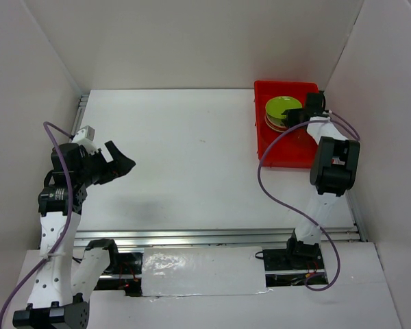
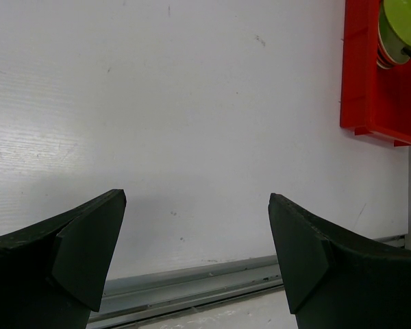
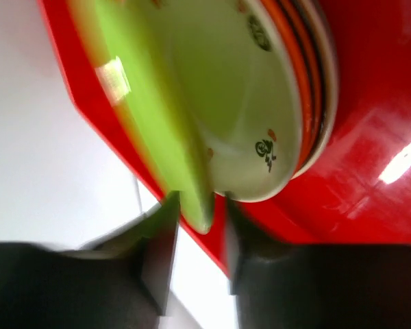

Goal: Place the plates into the plastic bin on the countertop

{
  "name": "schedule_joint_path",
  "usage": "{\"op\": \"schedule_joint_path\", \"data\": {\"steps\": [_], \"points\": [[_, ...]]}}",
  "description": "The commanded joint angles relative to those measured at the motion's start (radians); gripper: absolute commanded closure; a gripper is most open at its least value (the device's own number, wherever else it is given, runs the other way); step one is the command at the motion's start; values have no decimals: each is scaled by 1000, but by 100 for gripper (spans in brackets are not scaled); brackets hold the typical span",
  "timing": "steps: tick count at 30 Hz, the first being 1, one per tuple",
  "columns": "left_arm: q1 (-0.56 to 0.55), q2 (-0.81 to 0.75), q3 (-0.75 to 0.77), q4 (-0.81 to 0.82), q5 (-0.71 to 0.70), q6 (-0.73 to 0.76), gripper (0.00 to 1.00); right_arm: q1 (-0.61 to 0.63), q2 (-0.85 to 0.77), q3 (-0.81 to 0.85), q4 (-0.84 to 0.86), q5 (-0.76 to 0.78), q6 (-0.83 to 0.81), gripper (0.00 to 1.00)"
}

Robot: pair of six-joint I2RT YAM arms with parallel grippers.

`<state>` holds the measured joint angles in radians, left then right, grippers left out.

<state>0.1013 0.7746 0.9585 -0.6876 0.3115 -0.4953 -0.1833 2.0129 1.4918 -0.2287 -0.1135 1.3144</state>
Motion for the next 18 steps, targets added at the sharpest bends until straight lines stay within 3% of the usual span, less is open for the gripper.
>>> {"op": "schedule_joint_path", "data": {"steps": [1,5,12,18], "points": [[1,-5,-1,28,8,32,1,-7,-37,50,12,6,0,56],[1,-6,5,23,0,32,1,1,-97,18,0,43,0,3],[0,-8,14,13,-18,34,1,24,-296,-48,-12,110,-15,0],[1,25,42,-13,-132,17,1,41,-503,-145,8,106,-33,0]]}}
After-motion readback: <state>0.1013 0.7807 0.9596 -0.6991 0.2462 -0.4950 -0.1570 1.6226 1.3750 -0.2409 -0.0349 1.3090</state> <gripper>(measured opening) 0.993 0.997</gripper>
